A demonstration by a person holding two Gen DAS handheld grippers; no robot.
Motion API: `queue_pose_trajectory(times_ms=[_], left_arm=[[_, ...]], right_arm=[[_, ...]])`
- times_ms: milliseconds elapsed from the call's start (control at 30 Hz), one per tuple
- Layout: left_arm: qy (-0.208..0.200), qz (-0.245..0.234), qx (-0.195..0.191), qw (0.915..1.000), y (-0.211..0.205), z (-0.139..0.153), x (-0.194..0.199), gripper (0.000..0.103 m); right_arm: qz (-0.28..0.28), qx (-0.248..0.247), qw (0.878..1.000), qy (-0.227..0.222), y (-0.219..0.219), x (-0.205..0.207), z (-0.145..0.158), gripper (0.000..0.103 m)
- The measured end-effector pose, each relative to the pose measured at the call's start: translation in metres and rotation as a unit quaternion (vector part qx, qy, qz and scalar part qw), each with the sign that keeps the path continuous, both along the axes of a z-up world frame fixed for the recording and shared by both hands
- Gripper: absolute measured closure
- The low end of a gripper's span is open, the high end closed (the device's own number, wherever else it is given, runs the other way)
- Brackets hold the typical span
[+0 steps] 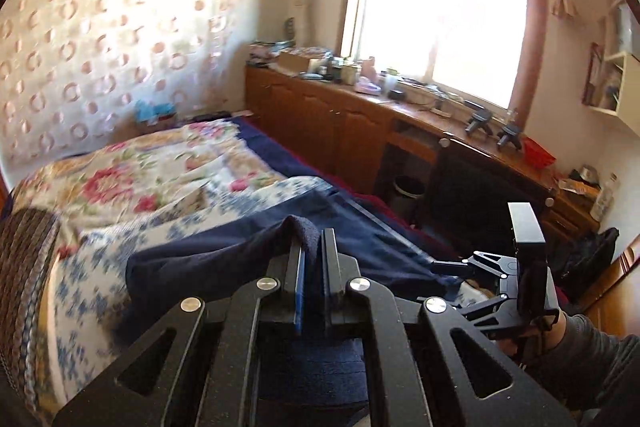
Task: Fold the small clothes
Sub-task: 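Lift the gripped side with the left tool, fold it toward the center, release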
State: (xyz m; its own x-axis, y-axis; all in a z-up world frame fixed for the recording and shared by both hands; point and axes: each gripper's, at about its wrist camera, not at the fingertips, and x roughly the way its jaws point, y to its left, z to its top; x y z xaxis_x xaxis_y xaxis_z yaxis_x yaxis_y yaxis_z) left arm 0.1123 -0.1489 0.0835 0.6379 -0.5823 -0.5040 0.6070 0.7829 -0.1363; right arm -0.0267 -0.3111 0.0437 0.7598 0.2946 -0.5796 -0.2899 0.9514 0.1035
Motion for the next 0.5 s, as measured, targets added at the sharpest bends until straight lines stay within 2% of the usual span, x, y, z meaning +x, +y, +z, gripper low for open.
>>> queue_pose_trajectory(times_ms=[167,300,367,433,500], left_arm=[[-0.010,-0.026,0.007,0.9996,-0.031,0.011,-0.002,0.095],[-0.004,-0.032,0.020,0.9993,-0.046,0.004,-0.001,0.095],[0.013,-0.038,0.031,0.9987,-0.049,-0.004,0.002,0.095],[0.023,-0.038,0.040,0.9982,-0.054,-0.009,0.006,0.085],[0.023,-0.036,0.041,0.9983,-0.048,-0.014,0.006,0.059]], right_arm=[[-0.016,0.008,1.000,-0.018,-0.021,-0.017,0.007,0.030],[-0.023,0.017,0.999,-0.021,-0.030,-0.028,0.005,0.030],[-0.023,0.016,0.999,-0.020,-0.028,-0.029,0.004,0.030],[-0.024,0.016,0.999,-0.018,-0.028,-0.029,0.001,0.030],[-0.025,0.017,0.999,-0.016,-0.026,-0.026,0.003,0.030]])
